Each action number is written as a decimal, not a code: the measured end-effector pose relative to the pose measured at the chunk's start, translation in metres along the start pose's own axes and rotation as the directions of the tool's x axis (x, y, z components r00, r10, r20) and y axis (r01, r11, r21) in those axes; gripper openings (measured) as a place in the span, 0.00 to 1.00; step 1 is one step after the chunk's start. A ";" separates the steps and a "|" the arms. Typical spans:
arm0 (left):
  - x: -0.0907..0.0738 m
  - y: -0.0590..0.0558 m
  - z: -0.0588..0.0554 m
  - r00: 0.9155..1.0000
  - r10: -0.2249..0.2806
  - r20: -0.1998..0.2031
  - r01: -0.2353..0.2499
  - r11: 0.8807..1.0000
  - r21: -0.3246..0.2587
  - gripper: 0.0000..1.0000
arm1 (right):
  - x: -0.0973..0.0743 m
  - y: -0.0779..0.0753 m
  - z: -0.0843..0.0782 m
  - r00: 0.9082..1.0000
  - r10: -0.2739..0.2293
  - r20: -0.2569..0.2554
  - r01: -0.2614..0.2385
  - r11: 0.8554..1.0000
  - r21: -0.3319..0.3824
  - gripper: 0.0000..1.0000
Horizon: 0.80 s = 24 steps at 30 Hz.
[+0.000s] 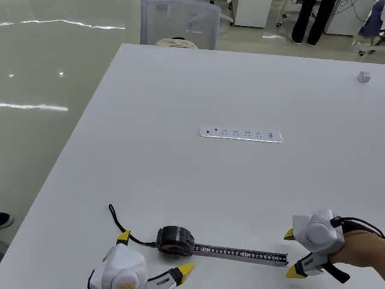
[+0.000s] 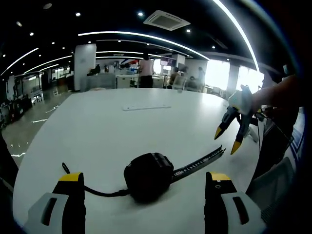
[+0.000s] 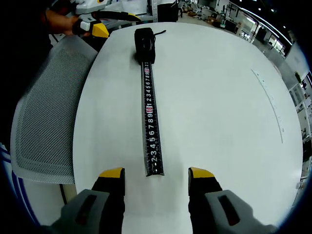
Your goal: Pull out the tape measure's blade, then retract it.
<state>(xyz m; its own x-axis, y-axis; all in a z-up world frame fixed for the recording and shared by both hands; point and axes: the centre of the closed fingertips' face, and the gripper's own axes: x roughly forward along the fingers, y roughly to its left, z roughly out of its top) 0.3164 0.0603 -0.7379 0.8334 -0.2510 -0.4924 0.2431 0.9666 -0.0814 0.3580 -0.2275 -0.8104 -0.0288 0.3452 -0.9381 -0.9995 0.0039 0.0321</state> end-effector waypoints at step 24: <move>0.013 -0.001 -0.005 1.000 0.011 -0.011 -0.011 0.999 -0.040 1.00 | 0.016 -0.002 -0.009 1.000 -0.007 -0.018 0.007 1.000 0.002 0.30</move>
<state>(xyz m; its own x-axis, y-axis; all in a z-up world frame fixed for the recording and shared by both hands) 0.3249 0.0565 -0.7489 0.8307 -0.2399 -0.5024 0.2138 0.9707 -0.1100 0.3591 -0.2310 -0.8285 -0.0221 0.3281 -0.9444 -0.9996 0.0086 0.0264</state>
